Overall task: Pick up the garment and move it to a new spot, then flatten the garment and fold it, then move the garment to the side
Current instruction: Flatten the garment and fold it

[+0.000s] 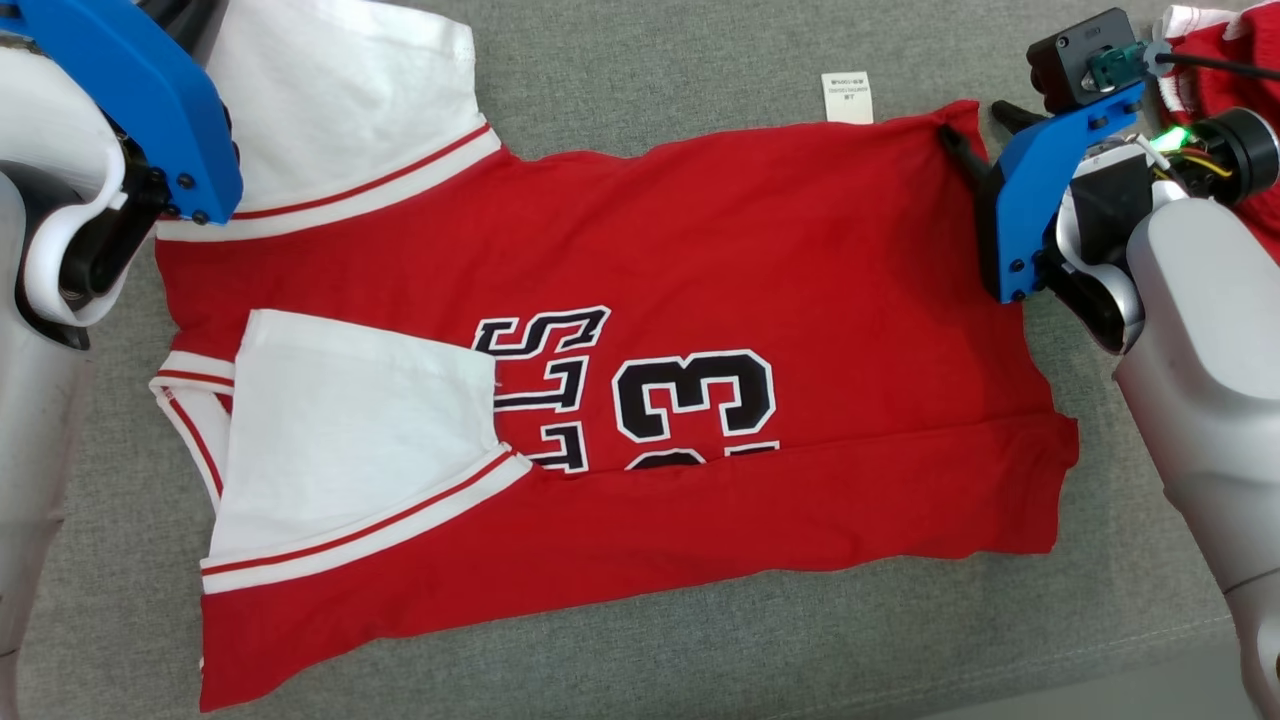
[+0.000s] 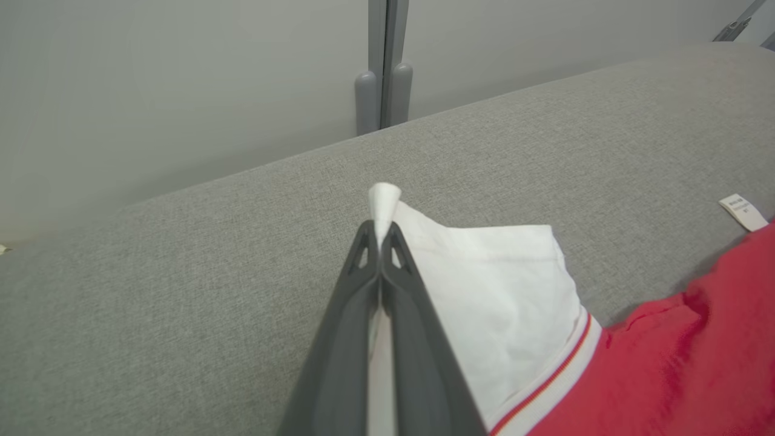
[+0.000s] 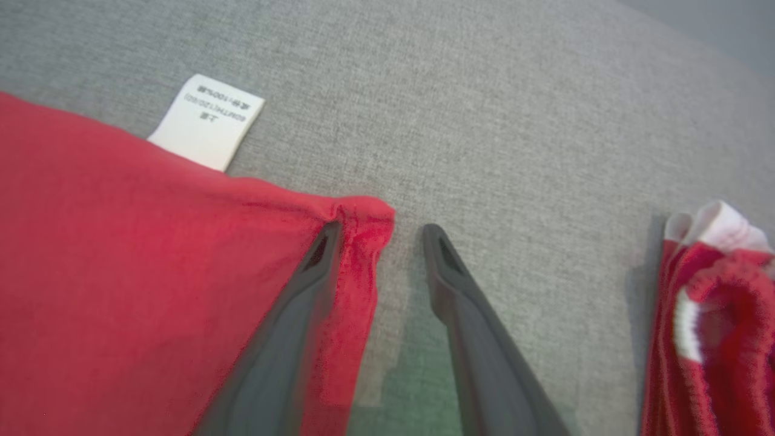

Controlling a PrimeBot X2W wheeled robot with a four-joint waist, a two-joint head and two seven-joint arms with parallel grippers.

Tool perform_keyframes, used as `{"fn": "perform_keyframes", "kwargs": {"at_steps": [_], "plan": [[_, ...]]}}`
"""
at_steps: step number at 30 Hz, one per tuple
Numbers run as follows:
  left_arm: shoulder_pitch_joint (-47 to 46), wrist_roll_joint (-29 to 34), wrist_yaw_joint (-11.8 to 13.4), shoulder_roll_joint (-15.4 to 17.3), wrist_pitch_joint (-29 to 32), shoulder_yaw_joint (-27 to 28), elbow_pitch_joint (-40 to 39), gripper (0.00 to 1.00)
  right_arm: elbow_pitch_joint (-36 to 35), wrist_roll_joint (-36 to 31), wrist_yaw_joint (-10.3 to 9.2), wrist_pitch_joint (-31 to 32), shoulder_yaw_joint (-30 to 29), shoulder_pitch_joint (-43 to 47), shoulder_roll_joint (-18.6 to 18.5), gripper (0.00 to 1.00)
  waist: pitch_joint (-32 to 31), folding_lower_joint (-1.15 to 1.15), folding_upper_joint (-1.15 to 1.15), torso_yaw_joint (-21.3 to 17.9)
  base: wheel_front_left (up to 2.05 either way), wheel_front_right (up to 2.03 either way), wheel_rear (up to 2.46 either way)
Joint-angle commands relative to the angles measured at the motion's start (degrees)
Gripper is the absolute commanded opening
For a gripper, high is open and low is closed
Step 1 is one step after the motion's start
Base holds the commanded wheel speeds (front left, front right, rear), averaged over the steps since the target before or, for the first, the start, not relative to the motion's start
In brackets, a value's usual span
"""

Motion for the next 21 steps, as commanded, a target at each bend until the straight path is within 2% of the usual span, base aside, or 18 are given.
{"fn": "perform_keyframes", "kwargs": {"at_steps": [1, 6, 7, 8, 15, 21], "plan": [[0.2, -0.2, -0.2, -0.1, -0.5, -0.1, -0.3, 0.00, 1.1, 0.3, -0.03, 0.2, 0.4, -0.7, -0.7, 0.43, 0.0, 0.00, 0.00, 0.1, 0.00, 0.00, 0.00], [0.5, -0.6, -0.2, -0.1, -1.6, 0.1, -1.0, 0.00, 3.0, 0.8, -0.04, -1.7, 3.4, -2.5, -1.6, 0.31, -0.1, 0.00, 0.00, 0.5, 0.00, 0.00, 0.00], [0.6, -0.7, -0.2, -0.2, -1.9, 0.2, -1.1, 0.00, 3.3, 0.9, -0.04, -2.4, 3.9, -2.9, -1.7, 0.24, -0.2, 0.00, 0.00, 0.6, 0.00, 0.00, 0.00], [0.7, -0.8, -0.1, -0.2, -2.2, 0.3, -1.2, 0.00, 3.7, 0.9, -0.04, -3.2, 4.2, -3.2, -1.9, 0.02, -0.3, 0.00, 0.00, 0.7, 0.00, 0.00, 0.00], [3.1, -2.0, 0.5, -0.1, -5.6, 1.8, -3.2, 0.00, 5.3, 1.3, -0.03, -10.3, 5.4, -3.6, -2.3, 0.00, -2.1, 0.00, 0.00, 1.1, 0.00, 0.00, 0.00], [11.2, -3.8, 1.6, 0.5, -9.5, 3.5, -9.7, 0.00, 2.9, 2.8, -0.02, -18.5, 6.0, 2.5, -4.0, 0.00, -5.8, 0.00, 0.00, 1.9, 0.00, 0.00, 0.00]]}}
